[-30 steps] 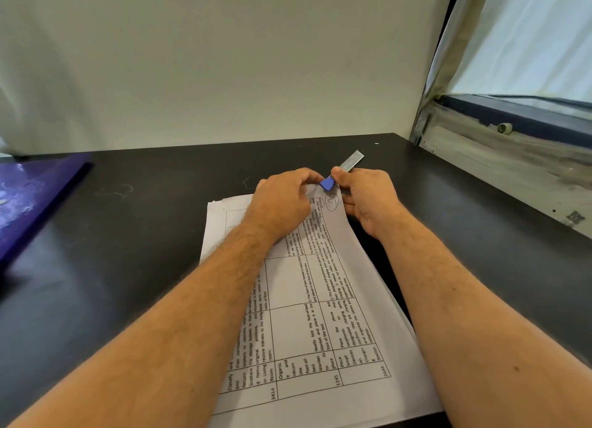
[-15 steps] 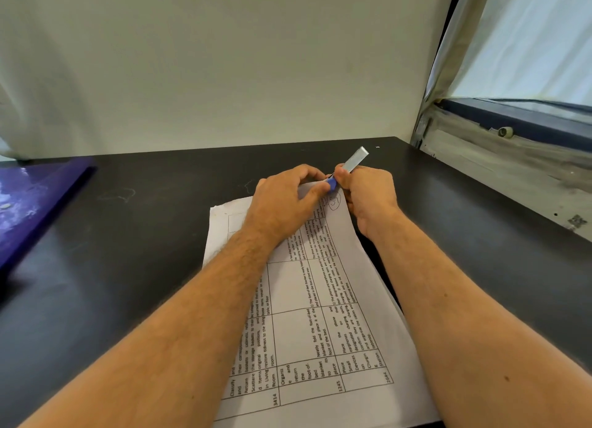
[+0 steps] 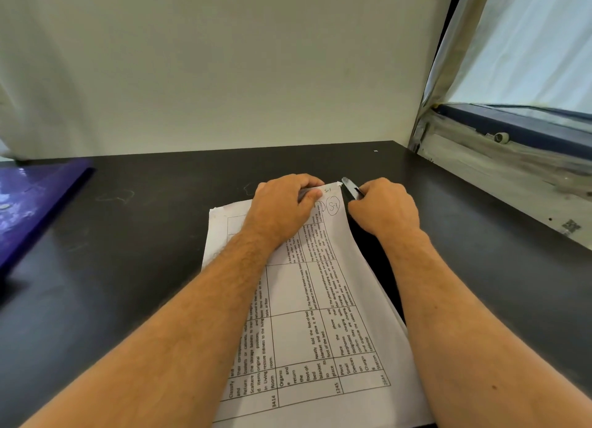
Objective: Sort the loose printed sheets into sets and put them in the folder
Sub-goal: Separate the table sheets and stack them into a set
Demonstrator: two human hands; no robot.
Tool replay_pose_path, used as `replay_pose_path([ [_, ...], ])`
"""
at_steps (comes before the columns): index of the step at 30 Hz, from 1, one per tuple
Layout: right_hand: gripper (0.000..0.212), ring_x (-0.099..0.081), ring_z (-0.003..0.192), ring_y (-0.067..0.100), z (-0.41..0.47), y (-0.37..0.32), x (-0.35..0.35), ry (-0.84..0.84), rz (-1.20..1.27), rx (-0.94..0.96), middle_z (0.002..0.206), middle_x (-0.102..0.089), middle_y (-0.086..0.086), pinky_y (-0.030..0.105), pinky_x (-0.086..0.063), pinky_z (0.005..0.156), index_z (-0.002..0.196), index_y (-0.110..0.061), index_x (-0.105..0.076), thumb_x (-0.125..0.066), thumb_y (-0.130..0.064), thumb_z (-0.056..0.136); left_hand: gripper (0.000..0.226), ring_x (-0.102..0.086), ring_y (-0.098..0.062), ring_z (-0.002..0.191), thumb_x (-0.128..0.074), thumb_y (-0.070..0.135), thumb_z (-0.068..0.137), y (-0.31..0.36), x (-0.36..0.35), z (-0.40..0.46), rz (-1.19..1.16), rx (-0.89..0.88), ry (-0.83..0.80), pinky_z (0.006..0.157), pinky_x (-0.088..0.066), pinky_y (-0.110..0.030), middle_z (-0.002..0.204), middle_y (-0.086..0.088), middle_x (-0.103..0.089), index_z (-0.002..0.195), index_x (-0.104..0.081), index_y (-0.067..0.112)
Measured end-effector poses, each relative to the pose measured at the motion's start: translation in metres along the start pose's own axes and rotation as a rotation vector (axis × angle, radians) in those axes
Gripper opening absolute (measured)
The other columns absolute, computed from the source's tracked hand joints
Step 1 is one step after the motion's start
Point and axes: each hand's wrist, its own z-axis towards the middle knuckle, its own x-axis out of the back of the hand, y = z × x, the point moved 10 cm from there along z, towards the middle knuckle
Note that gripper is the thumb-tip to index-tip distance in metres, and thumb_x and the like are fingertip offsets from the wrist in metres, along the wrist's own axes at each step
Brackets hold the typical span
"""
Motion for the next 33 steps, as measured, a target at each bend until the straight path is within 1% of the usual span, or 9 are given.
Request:
replay_pose_path([
  [5, 0.018, -0.064, 0.074, 0.014, 0.004, -0.004, -0.012, -0.055, 0.007, 0.032, 0.089, -0.070, -0.001, 0.030, -0.051, 0.063, 0.102, -0.020, -0.075, -0.065, -0.030, 0.090, 0.029, -0.064, -0.011, 0.106, -0.055, 0.041, 0.099, 0.001, 0.000, 0.000, 0.013, 0.002, 0.004, 0.106, -0.046, -0.046, 0.119, 0.009, -0.068, 0.125, -0.064, 0.030],
  [9, 0.030, -0.059, 0.111, 0.024, 0.003, -0.009, 0.001, 0.085, -0.008, 0.096, 0.117, -0.068, 0.002, 0.042, -0.051, 0.096, 0.120, -0.021, -0.069, -0.065, -0.032, 0.092, 0.029, -0.065, -0.011, 0.105, -0.055, 0.042, 0.099, 0.000, 0.000, 0.000, 0.015, 0.010, 0.000, 0.106, -0.046, -0.046, 0.119, 0.009, -0.068, 0.125, -0.064, 0.031],
  [12, 0.025, -0.061, 0.102, 0.015, -0.007, -0.024, 0.031, 0.274, 0.244, 0.213, 0.114, -0.070, 0.000, 0.026, -0.050, 0.086, 0.119, -0.019, -0.071, -0.058, -0.022, 0.097, 0.028, -0.065, -0.011, 0.104, -0.056, 0.043, 0.099, 0.000, 0.002, 0.000, 0.007, 0.022, 0.000, 0.105, -0.047, -0.046, 0.115, 0.009, -0.069, 0.123, -0.064, 0.031],
  [16, 0.020, -0.067, 0.073, 0.003, -0.013, -0.037, 0.011, -0.009, 0.546, 0.182, 0.096, -0.071, -0.007, 0.016, -0.048, 0.059, 0.114, -0.023, -0.069, -0.062, -0.030, 0.097, 0.022, -0.065, -0.010, 0.102, -0.056, 0.042, 0.099, -0.002, 0.008, 0.002, -0.029, 0.023, 0.038, 0.103, -0.048, -0.047, 0.108, 0.012, -0.069, 0.117, -0.064, 0.034],
  [19, 0.011, -0.074, 0.076, 0.011, -0.019, -0.038, -0.011, -0.282, 0.570, 0.121, 0.088, -0.076, -0.002, 0.028, -0.057, 0.069, 0.099, -0.022, -0.072, -0.064, -0.030, 0.095, 0.020, -0.066, -0.010, 0.098, -0.057, 0.038, 0.099, -0.007, 0.016, 0.002, -0.100, 0.054, 0.085, 0.098, -0.053, -0.042, 0.109, 0.011, -0.069, 0.116, -0.065, 0.032],
  [22, 0.011, -0.076, 0.081, 0.015, -0.028, -0.038, -0.032, -0.494, 0.630, 0.049, 0.092, -0.077, -0.001, 0.038, -0.060, 0.079, 0.103, -0.021, -0.071, -0.064, -0.023, 0.095, 0.021, -0.068, -0.011, 0.094, -0.058, 0.038, 0.099, -0.011, 0.026, 0.002, -0.097, 0.083, 0.097, 0.089, -0.059, -0.038, 0.113, 0.009, -0.068, 0.118, -0.065, 0.032],
  [28, 0.014, -0.076, 0.079, 0.018, -0.034, -0.037, -0.034, -0.487, 0.868, -0.068, 0.093, -0.077, 0.001, 0.036, -0.061, 0.064, 0.106, -0.016, -0.071, -0.059, -0.013, 0.098, 0.063, -0.035, -0.026, 0.141, -0.064, 0.054, 0.089, -0.033, 0.084, -0.025, 0.346, 0.296, 0.250, 0.121, -0.023, -0.050, 0.149, -0.003, -0.044, 0.144, -0.044, 0.031],
  [31, 0.014, -0.076, 0.080, 0.023, -0.039, -0.038, -0.034, -0.466, 0.973, -0.132, 0.094, -0.077, 0.004, 0.041, -0.062, 0.068, 0.107, -0.013, -0.069, -0.058, -0.011, 0.099, 0.093, -0.049, -0.031, 0.128, -0.074, 0.046, 0.085, -0.067, 0.103, -0.070, 0.093, 0.622, 0.207, 0.101, -0.045, -0.050, 0.151, -0.011, -0.039, 0.156, -0.018, 0.021],
  [33, 0.015, -0.076, 0.086, 0.027, -0.046, -0.045, -0.037, -0.485, 1.037, -0.151, 0.099, -0.077, 0.008, 0.050, -0.061, 0.081, 0.109, -0.011, -0.069, -0.057, -0.010, 0.099, 0.090, -0.062, -0.021, 0.088, -0.072, 0.037, 0.089, -0.079, 0.106, -0.103, -0.089, 0.806, 0.116, 0.071, -0.051, -0.039, 0.135, -0.011, -0.054, 0.156, -0.014, 0.019],
])
